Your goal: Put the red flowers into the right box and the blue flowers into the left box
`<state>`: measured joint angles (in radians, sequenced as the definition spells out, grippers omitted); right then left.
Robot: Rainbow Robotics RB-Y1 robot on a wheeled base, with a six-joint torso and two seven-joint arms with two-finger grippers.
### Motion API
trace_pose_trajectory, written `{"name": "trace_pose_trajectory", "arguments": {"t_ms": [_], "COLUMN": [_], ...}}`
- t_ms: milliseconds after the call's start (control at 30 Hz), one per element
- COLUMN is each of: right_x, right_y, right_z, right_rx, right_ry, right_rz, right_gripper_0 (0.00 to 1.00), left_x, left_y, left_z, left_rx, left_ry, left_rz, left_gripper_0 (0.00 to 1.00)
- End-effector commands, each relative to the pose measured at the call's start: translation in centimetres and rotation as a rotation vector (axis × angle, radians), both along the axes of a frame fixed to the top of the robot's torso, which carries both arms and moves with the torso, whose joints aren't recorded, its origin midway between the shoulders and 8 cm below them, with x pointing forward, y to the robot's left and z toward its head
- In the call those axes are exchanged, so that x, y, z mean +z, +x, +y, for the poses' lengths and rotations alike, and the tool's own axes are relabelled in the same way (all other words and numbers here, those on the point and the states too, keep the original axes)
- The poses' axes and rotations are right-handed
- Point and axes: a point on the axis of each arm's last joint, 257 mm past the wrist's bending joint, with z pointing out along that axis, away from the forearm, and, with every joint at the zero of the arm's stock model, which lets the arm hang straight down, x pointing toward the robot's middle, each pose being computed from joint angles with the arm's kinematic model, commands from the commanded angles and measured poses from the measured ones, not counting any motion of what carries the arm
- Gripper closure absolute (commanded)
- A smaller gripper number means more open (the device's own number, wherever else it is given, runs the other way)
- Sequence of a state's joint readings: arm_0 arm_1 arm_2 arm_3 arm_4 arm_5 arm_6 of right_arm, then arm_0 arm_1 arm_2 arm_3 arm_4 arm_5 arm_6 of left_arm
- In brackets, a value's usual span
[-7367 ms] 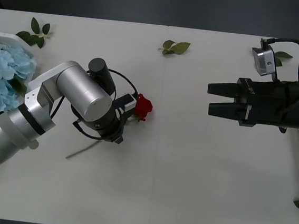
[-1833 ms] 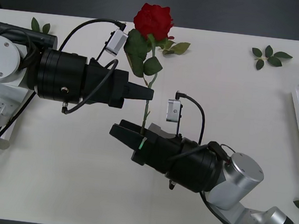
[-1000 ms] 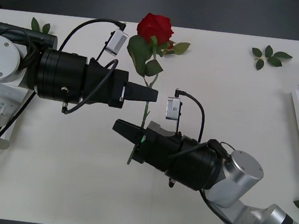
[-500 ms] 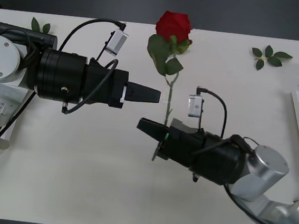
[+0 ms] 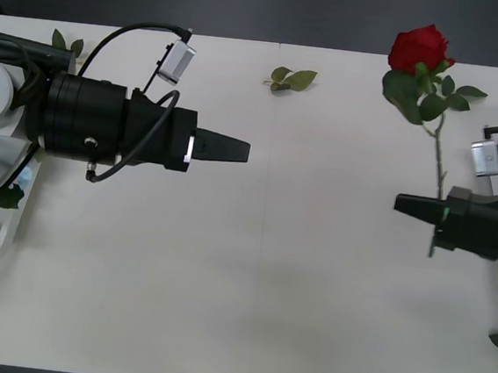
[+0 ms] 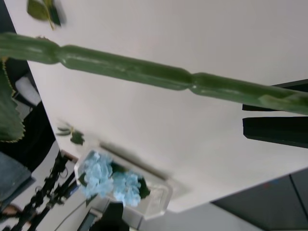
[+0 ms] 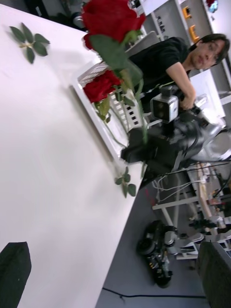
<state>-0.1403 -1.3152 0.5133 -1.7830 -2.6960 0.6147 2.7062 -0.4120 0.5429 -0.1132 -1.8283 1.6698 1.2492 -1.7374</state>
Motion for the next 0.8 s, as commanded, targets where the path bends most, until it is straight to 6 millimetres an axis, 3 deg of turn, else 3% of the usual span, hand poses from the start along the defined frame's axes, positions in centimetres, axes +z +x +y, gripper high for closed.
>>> {"name": "trace_pose_trajectory", "arguments": {"t_ms": [33, 167, 200, 400, 633, 800], "right_x": [0.6, -0.4, -1.1, -2.7, -3.1, -3.9], "right_y": [1.4, 2.1, 2.1, 1.6, 2.3, 3.0], "right_z": [-6.1, -12.5, -15.1, -23.4, -31.1, -34.9], "right_rx": [-0.088, -0.201, -0.248, -0.396, -0.563, -0.675], "right_ry": [-0.080, -0.154, -0.181, -0.284, -0.401, -0.479], "right_rz": [-0.015, 0.009, 0.026, 0.063, 0.047, 0.010], "right_gripper_0": [1.00, 1.00, 1.00, 1.00, 1.00, 1.00], "left_x": [0.4, -0.3, -0.5, -1.0, -1.0, -1.1], "left_y": [0.2, 0.3, 0.3, 0.5, 1.1, 1.2], "left_z": [3.1, 4.9, 5.8, 8.8, 10.9, 12.5], "left_rx": [-0.015, -0.044, -0.055, -0.118, -0.184, -0.233], "left_ry": [0.080, 0.142, 0.168, 0.283, 0.387, 0.443], "left_rz": [-0.193, -0.297, -0.348, -0.521, -0.685, -0.726], "left_gripper_0": [0.00, 0.00, 0.00, 0.00, 0.00, 0.00]}}
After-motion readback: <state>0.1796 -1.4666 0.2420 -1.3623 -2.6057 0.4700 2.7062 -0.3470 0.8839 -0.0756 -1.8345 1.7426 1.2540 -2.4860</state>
